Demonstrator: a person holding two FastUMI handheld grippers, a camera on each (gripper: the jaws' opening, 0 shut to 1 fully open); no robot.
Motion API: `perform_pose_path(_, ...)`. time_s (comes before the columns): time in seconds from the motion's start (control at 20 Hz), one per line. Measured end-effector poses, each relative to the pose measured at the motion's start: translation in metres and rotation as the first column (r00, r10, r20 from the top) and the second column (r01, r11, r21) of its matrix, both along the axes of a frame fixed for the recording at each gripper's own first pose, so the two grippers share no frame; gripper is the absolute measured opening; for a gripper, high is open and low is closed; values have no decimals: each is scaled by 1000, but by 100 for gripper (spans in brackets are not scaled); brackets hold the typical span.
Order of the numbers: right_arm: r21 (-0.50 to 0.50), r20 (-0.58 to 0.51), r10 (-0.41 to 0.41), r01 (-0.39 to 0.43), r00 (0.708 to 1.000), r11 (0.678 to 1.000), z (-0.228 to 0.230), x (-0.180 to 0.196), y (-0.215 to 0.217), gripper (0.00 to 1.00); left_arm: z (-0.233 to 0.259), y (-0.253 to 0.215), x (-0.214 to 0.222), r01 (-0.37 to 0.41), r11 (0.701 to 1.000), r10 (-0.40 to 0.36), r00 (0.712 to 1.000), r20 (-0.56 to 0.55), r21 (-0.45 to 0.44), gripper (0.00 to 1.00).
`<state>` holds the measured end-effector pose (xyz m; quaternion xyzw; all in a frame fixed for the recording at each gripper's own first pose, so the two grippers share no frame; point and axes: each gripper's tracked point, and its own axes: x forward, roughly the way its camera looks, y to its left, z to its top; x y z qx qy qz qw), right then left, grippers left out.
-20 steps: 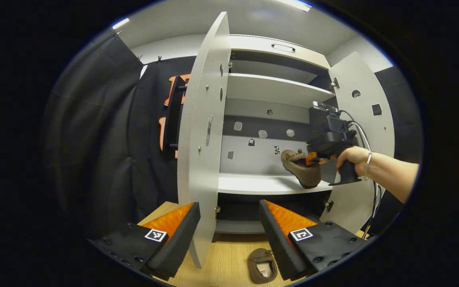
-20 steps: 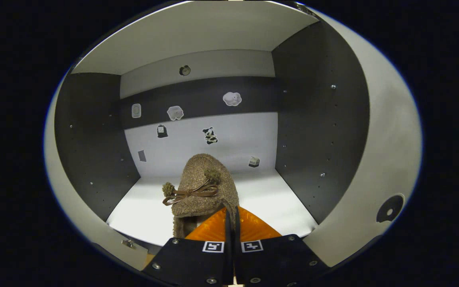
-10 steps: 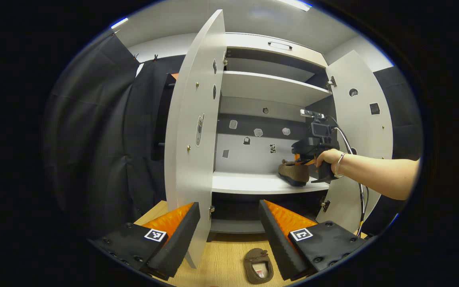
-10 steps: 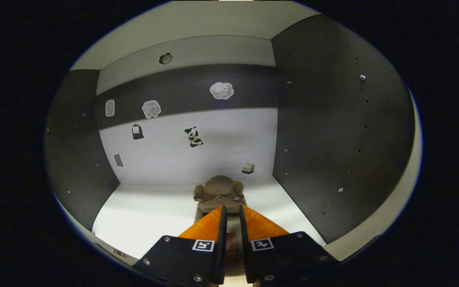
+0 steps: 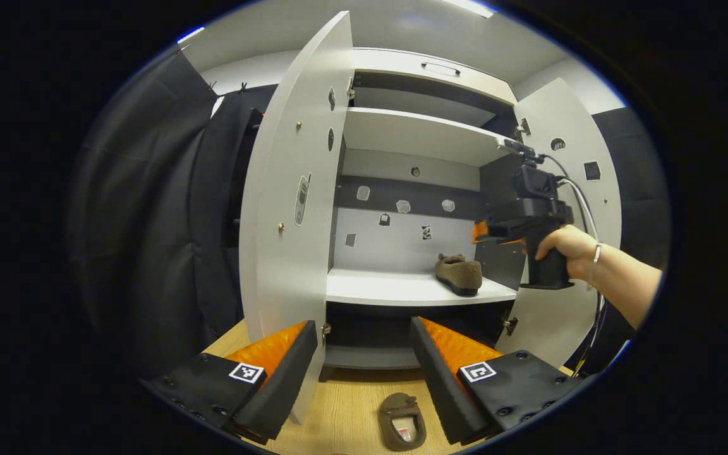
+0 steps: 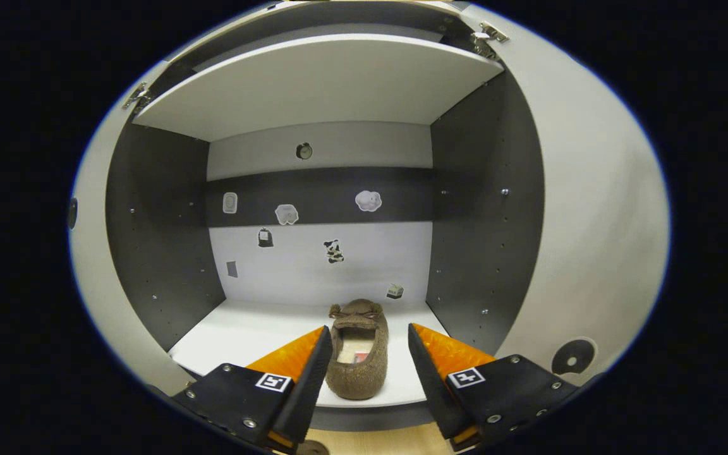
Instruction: Grab one shoe with the right hand and put it into the shoe cabinet, grab the other shoe with the left hand and put it into the shoe cabinet; then close the right door with the right hand and the left door with the left hand.
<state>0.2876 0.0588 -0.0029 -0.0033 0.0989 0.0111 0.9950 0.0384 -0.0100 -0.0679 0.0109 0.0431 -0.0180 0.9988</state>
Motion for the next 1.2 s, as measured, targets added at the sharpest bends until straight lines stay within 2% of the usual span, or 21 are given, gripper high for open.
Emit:
perform_pose_path(0.05, 5, 16, 10, -10, 1000, 1000, 5, -14, 1, 83, -3, -1, 0, 1, 1000, -1, 1000, -4, 0, 97)
perform_pose_path(0.2, 17, 58, 42, -43, 997, 999, 17, -55, 1, 92, -14, -4, -2, -2, 1000, 2, 1000, -16, 20, 97)
perform_pose_path(0.3, -7, 88, 54, -53, 995, 999, 23, -80, -5, 92, -30, -8, 0, -1, 1000, 2, 999, -39, 31, 97)
perform_pose_path(0.35, -14, 98, 56, -55, 994, 998, 25, -90, -8, 87, -41, -10, 0, 2, 999, 0, 998, -57, 36, 97)
perform_pose_path(0.4, -14, 107, 57, -56, 993, 998, 26, -100, -10, 92, -52, -12, 0, 5, 999, -2, 997, -75, 37, 97)
perform_pose_path(0.65, 3, 119, 39, -39, 992, 999, 21, -139, -33, 92, -120, -18, 5, 7, 998, 5, 985, -173, 68, 97)
perform_pose_path(0.75, 1, 117, 32, -32, 993, 999, 18, -150, -40, 92, -151, -20, 5, 14, 998, 2, 974, -228, 66, 99)
perform_pose_path(0.85, -6, 116, 27, -27, 993, 1000, 16, -160, -45, 92, -184, -20, 8, 21, 996, 6, 959, -285, 92, 97)
perform_pose_path(1.05, 3, 111, 27, -27, 993, 1000, 14, -175, -50, 92, -238, -19, 6, 38, 992, 10, 922, -386, 116, 97)
perform_pose_path(1.2, 15, 96, 23, -24, 995, 1000, 6, -182, -54, 92, -275, -15, 5, 35, 994, 16, 886, -464, 100, 98)
